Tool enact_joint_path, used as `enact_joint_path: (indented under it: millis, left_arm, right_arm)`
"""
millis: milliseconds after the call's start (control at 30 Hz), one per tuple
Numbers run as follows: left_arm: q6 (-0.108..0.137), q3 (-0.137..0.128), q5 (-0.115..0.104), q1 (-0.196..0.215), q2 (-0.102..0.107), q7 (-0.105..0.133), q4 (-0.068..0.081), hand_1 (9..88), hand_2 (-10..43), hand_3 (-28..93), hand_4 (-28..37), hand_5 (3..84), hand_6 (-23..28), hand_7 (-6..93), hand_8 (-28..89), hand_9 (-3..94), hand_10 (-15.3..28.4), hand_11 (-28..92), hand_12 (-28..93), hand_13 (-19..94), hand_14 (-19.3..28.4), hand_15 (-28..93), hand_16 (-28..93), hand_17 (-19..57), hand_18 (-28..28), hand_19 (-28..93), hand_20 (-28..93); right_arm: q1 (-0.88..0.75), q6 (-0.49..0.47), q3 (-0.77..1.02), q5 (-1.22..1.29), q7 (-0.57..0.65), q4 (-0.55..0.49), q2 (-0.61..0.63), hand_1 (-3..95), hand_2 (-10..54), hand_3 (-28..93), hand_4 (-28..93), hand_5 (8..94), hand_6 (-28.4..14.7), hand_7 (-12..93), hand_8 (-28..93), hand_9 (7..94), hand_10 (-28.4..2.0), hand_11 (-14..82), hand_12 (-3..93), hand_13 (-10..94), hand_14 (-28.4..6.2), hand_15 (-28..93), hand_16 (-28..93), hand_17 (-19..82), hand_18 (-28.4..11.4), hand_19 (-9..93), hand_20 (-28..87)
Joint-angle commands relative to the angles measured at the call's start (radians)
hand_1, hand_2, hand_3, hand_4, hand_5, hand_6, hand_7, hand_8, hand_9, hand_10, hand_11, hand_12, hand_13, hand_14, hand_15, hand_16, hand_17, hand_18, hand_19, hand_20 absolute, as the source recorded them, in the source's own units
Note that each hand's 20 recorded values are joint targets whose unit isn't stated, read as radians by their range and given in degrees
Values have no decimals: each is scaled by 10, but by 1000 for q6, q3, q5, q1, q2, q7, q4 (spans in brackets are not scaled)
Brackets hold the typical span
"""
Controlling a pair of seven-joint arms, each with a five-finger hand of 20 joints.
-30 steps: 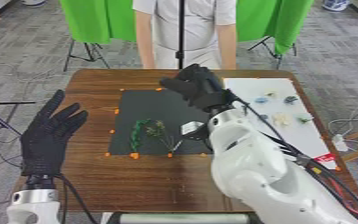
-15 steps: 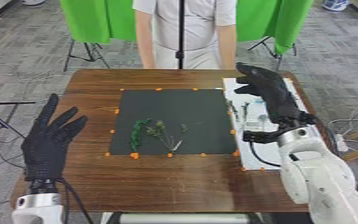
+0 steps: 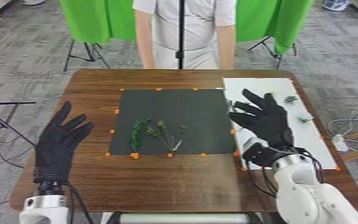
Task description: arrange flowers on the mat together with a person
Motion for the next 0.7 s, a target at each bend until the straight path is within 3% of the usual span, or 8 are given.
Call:
enact_joint_path:
  millis: [33,133,200,333,533,700]
  left_arm:
    - [-13,7,-25,-21,5,18,1,180,100,737,-283,303,33,109,-94,360,164,187,115,303,232,390,-52,-15,266,680,-78]
    - [-21,9,-72,-16,0,20,4,179,98,731,-283,304,35,109,-94,360,166,194,116,303,232,391,-52,-15,266,680,-77]
    - [-37,10,-78,-16,-6,19,9,177,97,730,-283,304,36,110,-93,361,171,205,118,303,232,395,-52,-14,271,686,-74]
    - [-45,1,-64,-13,-11,-3,7,176,96,726,-283,306,38,109,-93,361,174,211,116,302,235,403,-53,-12,274,691,-76]
    - [-41,-4,-67,-5,-3,-5,1,174,97,725,-283,307,39,108,-92,358,174,208,111,296,235,400,-58,-13,276,679,-90]
    - [-36,-9,-61,0,-9,-24,-5,198,96,741,-281,309,41,106,-91,357,174,208,111,295,235,398,-58,-15,276,670,-100]
  right_arm:
    - [-8,-22,10,-77,11,-2,-10,144,100,696,-278,408,-25,118,-115,437,-180,104,147,363,-206,339,136,52,-218,440,178]
    - [1,-41,1,-89,23,9,-20,143,100,698,-277,409,-24,119,-115,437,-179,103,147,363,-206,339,137,50,-219,439,179]
    - [-1,-48,-1,-105,30,12,-29,143,99,700,-276,411,-23,121,-115,440,-177,103,147,363,-206,339,138,49,-218,438,179]
    - [-5,-33,-10,-147,54,13,-35,145,98,701,-277,414,-22,123,-116,442,-177,104,148,364,-206,339,139,48,-217,436,179]
    - [-17,-29,-2,-155,57,7,-44,146,97,701,-278,415,-21,123,-117,444,-176,105,147,366,-206,341,140,46,-217,432,180]
    - [-42,-12,14,-167,61,-6,-55,144,98,701,-278,415,-21,124,-117,446,-176,104,147,368,-206,342,140,45,-217,431,181]
